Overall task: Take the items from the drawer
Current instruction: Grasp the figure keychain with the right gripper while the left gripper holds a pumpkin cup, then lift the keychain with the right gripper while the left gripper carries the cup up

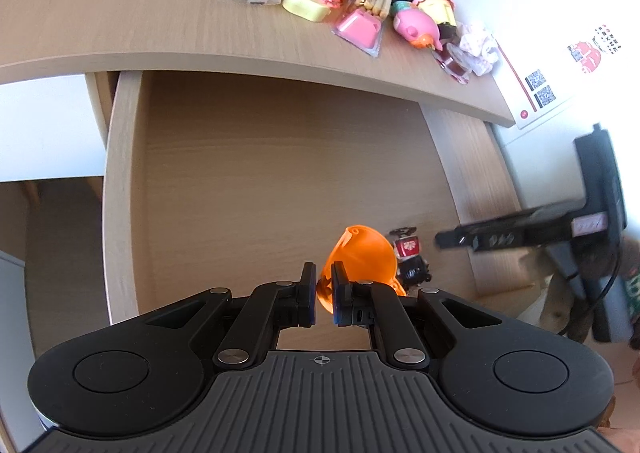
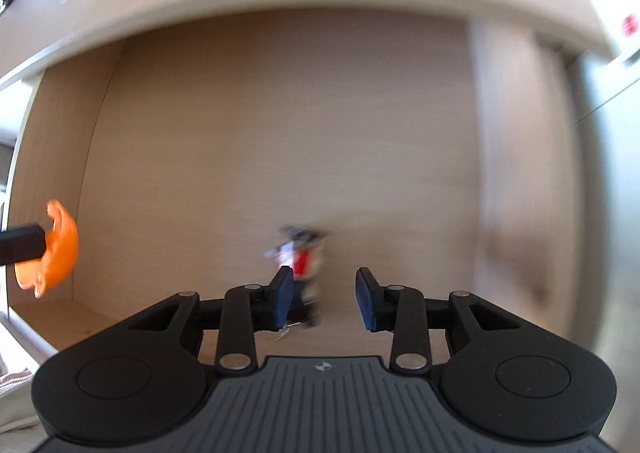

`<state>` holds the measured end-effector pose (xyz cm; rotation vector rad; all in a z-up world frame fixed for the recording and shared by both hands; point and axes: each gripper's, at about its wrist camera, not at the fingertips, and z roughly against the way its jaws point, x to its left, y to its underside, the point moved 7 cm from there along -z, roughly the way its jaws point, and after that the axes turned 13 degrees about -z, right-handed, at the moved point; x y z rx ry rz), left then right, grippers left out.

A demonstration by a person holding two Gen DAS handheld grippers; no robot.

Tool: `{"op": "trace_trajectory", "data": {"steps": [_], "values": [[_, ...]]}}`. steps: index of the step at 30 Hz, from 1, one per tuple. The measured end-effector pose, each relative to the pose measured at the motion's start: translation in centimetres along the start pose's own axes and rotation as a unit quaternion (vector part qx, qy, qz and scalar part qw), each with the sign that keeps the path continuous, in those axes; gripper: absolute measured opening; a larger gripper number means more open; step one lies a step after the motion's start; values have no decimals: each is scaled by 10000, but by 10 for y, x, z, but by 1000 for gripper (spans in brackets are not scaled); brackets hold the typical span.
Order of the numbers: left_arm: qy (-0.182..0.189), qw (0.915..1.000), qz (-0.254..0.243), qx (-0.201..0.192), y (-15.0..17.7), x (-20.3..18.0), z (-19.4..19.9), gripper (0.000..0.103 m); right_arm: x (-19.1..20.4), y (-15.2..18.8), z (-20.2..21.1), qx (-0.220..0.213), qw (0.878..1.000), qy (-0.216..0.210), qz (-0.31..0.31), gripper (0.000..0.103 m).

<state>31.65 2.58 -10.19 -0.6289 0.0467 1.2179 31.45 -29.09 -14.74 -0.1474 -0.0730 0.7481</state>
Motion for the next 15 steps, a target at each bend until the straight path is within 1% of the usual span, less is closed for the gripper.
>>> {"op": "trace_trajectory", "data": {"steps": [1,4,6,8,10,14,15], "values": [[13,10000,-9,8,0,-1,-1,9,-16,-1,4,-51,10000,16,-64,34],[15,10000,-38,25,0,-3,-2,9,-26,-4,4,-31,9992,-64,-392,34],[-1,10000,-36,42,1,-2,-2,9,-24,1,-3,115,9982,-265,-530,34],[-42,10000,-33,76,2,-1,-2,9,-15,7,-13,244,9973,-437,-535,34],[-80,9999,-48,108,4,0,-1,9,-5,12,-25,294,9982,-361,-372,35],[-140,9997,-126,148,8,1,2,9,8,16,-49,447,9989,-57,-111,35],[-145,9997,-138,162,9,1,2,9,11,15,-50,383,9992,-42,-57,37]]}}
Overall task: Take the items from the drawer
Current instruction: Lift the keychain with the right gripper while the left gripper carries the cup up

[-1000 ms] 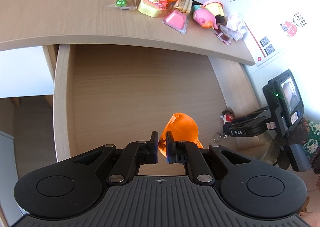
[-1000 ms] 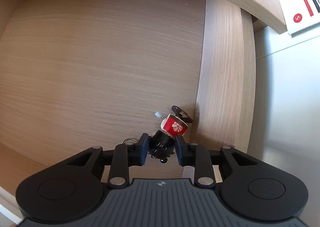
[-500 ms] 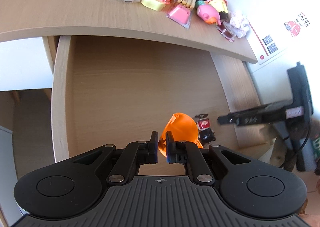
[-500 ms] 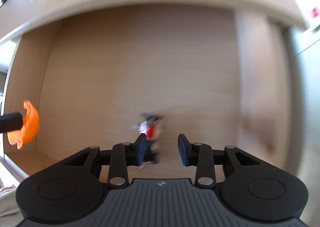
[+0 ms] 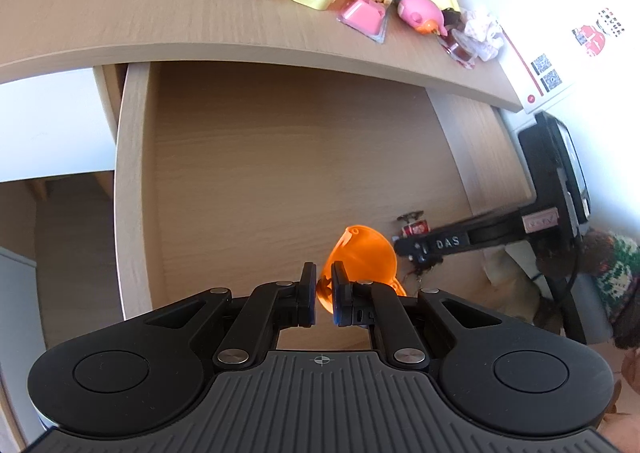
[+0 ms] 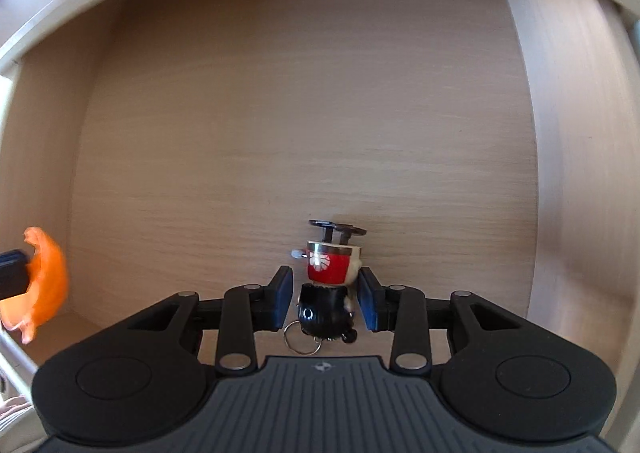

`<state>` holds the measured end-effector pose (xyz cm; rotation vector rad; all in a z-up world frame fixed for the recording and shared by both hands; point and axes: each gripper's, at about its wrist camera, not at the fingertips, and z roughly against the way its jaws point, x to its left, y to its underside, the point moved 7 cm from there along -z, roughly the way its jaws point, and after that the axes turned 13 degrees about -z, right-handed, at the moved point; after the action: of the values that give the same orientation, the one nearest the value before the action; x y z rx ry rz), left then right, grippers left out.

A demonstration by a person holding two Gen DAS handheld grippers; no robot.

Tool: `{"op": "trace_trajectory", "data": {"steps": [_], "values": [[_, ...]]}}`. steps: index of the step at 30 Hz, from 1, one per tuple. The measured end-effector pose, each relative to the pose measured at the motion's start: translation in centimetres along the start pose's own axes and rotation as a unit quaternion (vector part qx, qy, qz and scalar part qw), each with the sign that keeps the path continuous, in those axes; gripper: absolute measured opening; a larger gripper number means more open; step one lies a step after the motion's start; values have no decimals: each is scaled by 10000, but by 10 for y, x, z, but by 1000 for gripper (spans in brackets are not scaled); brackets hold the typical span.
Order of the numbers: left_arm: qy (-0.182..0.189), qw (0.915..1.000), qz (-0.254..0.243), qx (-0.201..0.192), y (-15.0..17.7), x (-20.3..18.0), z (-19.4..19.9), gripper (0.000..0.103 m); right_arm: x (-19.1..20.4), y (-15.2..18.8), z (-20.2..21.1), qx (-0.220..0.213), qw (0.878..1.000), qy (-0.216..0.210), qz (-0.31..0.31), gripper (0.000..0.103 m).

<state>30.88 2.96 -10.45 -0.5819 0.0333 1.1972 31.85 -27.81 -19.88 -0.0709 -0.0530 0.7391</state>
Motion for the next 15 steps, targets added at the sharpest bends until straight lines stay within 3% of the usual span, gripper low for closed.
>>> {"op": "trace_trajectory", "data": {"steps": [3,5,7,11,15], "values": [[-6,10000,-42,48,2,-1,-1,9,8,0,-3,1,9994,157,302,36],[-1,9999,-103,70,3,-2,-1,9,12,4,-4,-22,9971,336,675,27],[0,9998,-156,109,4,-4,-1,9,15,11,-3,-42,9948,367,953,27],[32,9994,-249,217,6,-5,-6,9,15,21,12,-128,9950,37,987,27],[95,9986,-397,327,7,-10,-13,9,11,21,49,-484,9949,-491,736,27]]}}
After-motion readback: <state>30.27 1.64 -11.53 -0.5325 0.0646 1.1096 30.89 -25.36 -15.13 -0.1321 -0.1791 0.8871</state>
